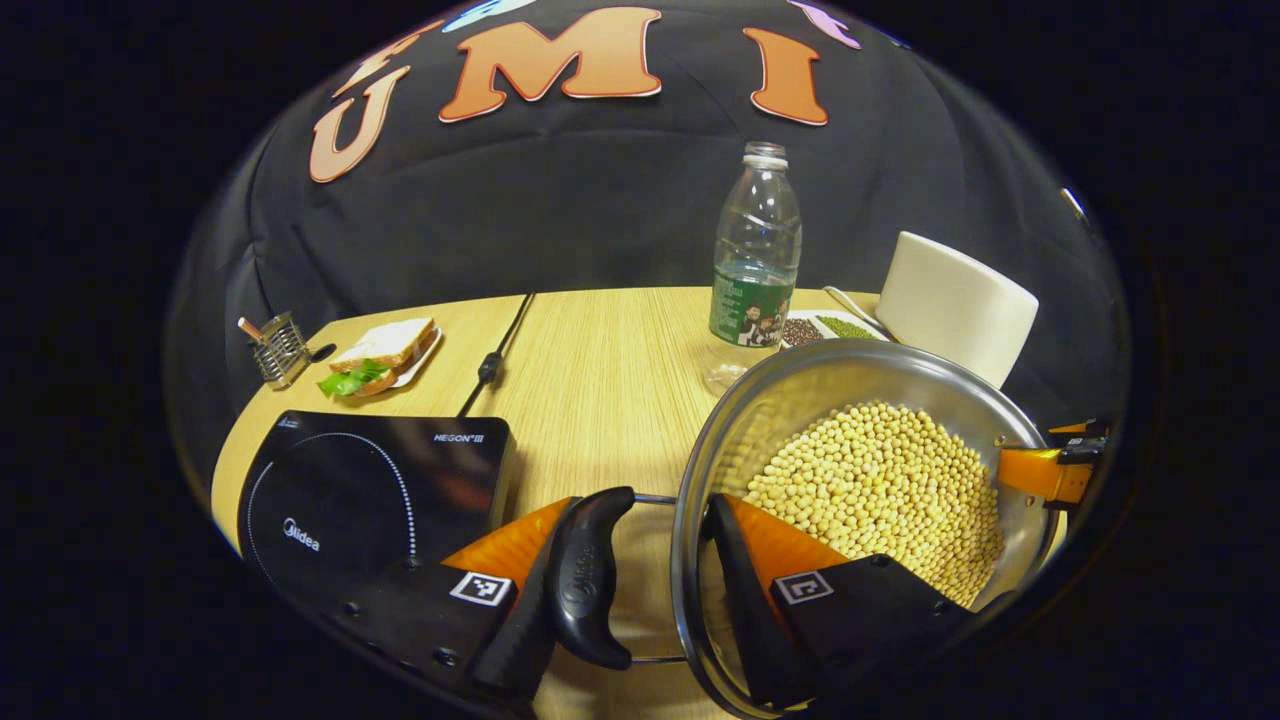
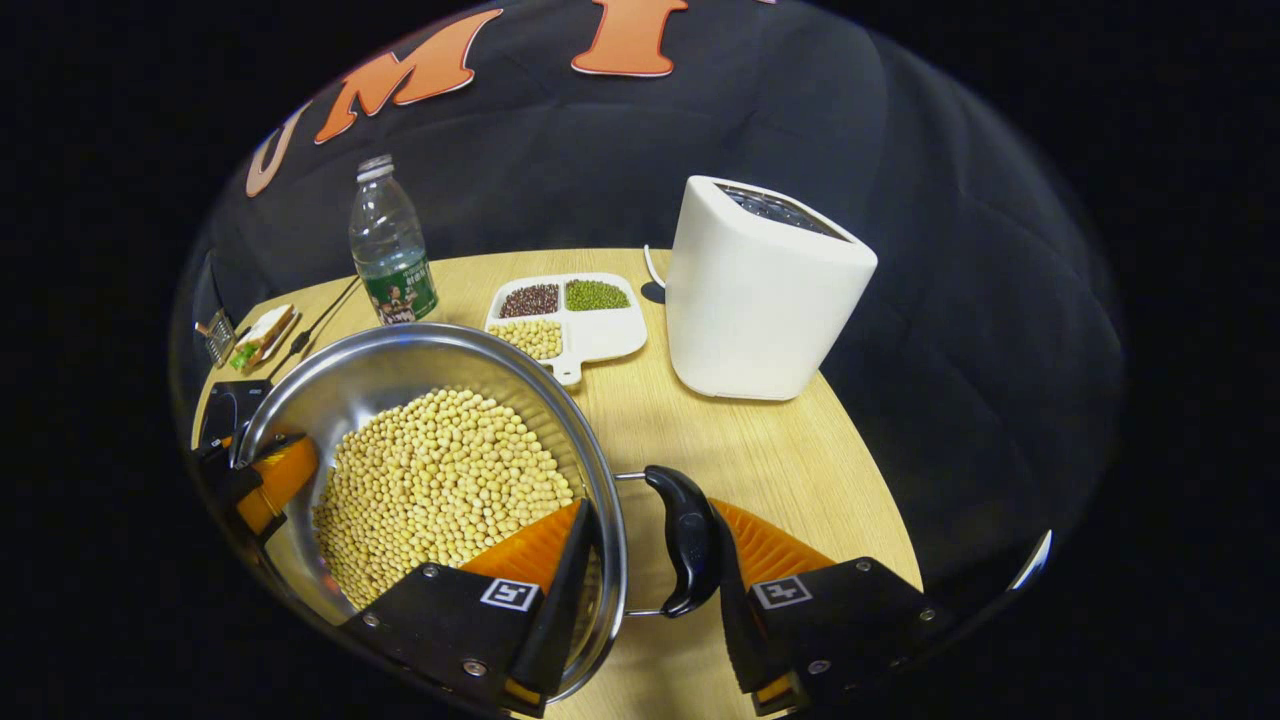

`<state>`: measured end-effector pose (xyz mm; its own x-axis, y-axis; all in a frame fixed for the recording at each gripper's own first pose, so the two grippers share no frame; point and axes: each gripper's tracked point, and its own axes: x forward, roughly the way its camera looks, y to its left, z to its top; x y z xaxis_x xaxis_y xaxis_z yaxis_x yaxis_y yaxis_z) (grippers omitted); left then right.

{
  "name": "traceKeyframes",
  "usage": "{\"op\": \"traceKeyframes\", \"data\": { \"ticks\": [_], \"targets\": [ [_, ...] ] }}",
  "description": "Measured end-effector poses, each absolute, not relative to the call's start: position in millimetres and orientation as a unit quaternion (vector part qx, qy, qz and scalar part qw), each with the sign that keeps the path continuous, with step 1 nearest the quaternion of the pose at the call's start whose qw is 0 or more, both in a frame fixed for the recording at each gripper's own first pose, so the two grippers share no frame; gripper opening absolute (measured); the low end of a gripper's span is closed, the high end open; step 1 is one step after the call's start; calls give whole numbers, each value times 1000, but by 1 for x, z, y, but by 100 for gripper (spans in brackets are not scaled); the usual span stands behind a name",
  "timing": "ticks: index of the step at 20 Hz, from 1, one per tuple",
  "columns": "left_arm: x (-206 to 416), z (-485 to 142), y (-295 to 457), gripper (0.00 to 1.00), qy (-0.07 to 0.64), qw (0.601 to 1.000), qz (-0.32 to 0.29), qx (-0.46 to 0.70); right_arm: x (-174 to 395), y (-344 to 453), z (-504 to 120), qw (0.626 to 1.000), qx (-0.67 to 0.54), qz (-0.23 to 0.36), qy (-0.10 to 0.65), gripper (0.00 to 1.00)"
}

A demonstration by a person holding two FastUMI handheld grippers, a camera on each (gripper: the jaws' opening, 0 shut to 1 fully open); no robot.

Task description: First push the handle of the pot to place it horizontally, then grasp the pot with both hands and set it on the induction cooktop.

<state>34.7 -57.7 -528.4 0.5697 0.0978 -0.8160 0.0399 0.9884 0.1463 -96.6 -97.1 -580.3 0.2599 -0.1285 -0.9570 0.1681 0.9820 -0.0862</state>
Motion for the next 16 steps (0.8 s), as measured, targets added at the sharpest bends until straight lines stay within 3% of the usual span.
{"op": "traceKeyframes", "data": {
  "ticks": [16],
  "targets": [
    [30, -415, 42, 82, 404, 910, 56, 77, -85, -17, -509, 827, 46, -48, 558, 62]
  ]
}}
